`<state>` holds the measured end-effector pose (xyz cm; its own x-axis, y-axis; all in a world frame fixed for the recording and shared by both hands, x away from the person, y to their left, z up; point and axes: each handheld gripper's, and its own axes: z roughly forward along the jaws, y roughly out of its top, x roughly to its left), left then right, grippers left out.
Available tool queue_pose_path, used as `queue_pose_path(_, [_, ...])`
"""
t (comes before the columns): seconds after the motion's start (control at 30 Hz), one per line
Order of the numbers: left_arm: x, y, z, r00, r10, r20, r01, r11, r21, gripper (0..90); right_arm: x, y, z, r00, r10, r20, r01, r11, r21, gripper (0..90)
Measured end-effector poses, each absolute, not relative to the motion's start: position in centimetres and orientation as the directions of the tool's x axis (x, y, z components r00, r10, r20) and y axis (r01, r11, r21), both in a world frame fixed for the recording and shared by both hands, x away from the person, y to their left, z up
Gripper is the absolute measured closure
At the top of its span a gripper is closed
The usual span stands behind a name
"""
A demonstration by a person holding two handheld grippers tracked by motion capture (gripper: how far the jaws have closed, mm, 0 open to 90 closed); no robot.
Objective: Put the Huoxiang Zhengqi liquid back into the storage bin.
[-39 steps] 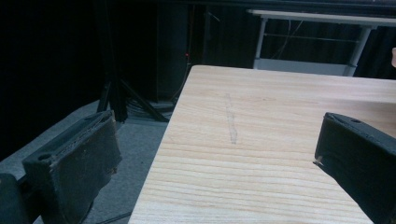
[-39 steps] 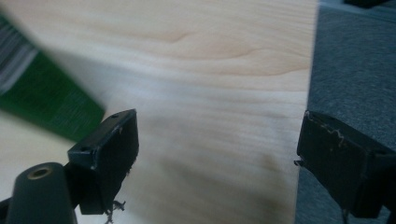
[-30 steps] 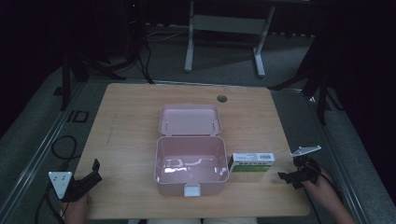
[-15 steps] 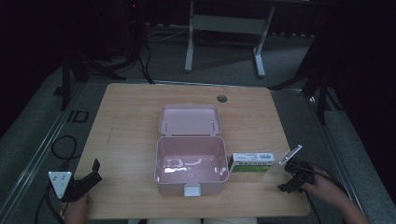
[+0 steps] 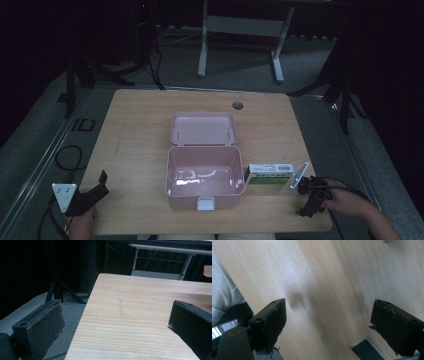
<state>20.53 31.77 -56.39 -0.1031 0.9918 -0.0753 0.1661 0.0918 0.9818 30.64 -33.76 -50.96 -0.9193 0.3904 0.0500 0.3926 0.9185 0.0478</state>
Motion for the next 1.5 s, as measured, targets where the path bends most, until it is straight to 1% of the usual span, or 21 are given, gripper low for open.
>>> queue_pose_path(0.17, [20.5,31.8,-56.4,-0.102,0.992,-0.076,0.167,0.092,0.982,0.4,29.9,-33.0,-51.2,-0.948,0.302,0.099,0.303,0.953,-0.013,14.1])
queue_pose_path(0.23, [20.5,31.8,-56.4,-0.102,0.992,-0.076,0.167,0.092,0.982,0.4,29.7,-32.8,-51.3,-0.953,0.284,0.103,0.284,0.959,-0.017,14.1])
queue_pose_path(0.27, [20.5,31.8,-56.4,-0.101,0.992,-0.075,0.167,0.092,0.982,0.4,29.4,-32.5,-51.2,-0.96,0.257,0.112,0.257,0.966,-0.017,14.1])
queue_pose_path(0.3, [20.5,31.8,-56.4,-0.101,0.992,-0.075,0.167,0.091,0.982,0.4,29.4,-32.5,-51.2,-0.96,0.257,0.112,0.257,0.966,-0.017,14.1])
queue_pose_path(0.33, [20.6,31.8,-56.4,-0.101,0.992,-0.074,0.168,0.09,0.982,0.4,29.3,-32.1,-51.0,-0.964,0.23,0.136,0.23,0.973,-0.016,14.1])
queue_pose_path(0.4, [20.6,31.8,-56.4,-0.1,0.992,-0.074,0.168,0.09,0.982,0.4,29.2,-31.7,-50.8,-0.963,0.222,0.152,0.221,0.975,-0.024,14.4])
queue_pose_path(0.63, [20.5,31.8,-56.4,-0.094,0.992,-0.078,0.17,0.093,0.981,0.4,28.9,-29.7,-50.5,-0.975,0.166,0.147,0.16,0.986,-0.05,15.0])
queue_pose_path(0.73, [20.5,31.8,-56.4,-0.091,0.992,-0.082,0.169,0.096,0.981,0.4,28.8,-28.8,-50.3,-0.977,0.158,0.144,0.152,0.987,-0.053,15.0])
queue_pose_path(0.8, [20.5,31.8,-56.4,-0.09,0.993,-0.081,0.17,0.095,0.981,0.4,28.7,-28.1,-50.2,-0.984,0.123,0.131,0.118,0.992,-0.047,15.0])
queue_pose_path(0.97, [20.5,31.9,-56.4,-0.088,0.993,-0.082,0.17,0.096,0.981,0.4,28.6,-26.7,-49.8,-0.989,0.078,0.124,0.073,0.996,-0.043,14.9])
queue_pose_path(1.03, [20.5,31.8,-56.4,-0.086,0.993,-0.081,0.171,0.094,0.981,0.4,28.7,-26.1,-49.7,-0.991,0.06,0.121,0.055,0.998,-0.042,17.1])
queue_pose_path(1.17, [20.5,31.9,-56.4,-0.085,0.993,-0.082,0.171,0.096,0.981,0.4,28.8,-25.1,-49.4,-0.993,0.033,0.116,0.03,0.999,-0.027,17.7])
queue_pose_path(1.23, [20.5,31.9,-56.4,-0.084,0.993,-0.082,0.171,0.096,0.981,0.4,28.7,-24.1,-49.2,-0.994,-0.001,0.108,-0.004,1.0,-0.025,17.8])
queue_pose_path(1.5, [20.5,31.9,-56.4,-0.08,0.993,-0.085,0.171,0.098,0.98,0.4,28.7,-22.5,-48.3,-0.995,-0.023,0.095,-0.025,1.0,-0.018,16.9])
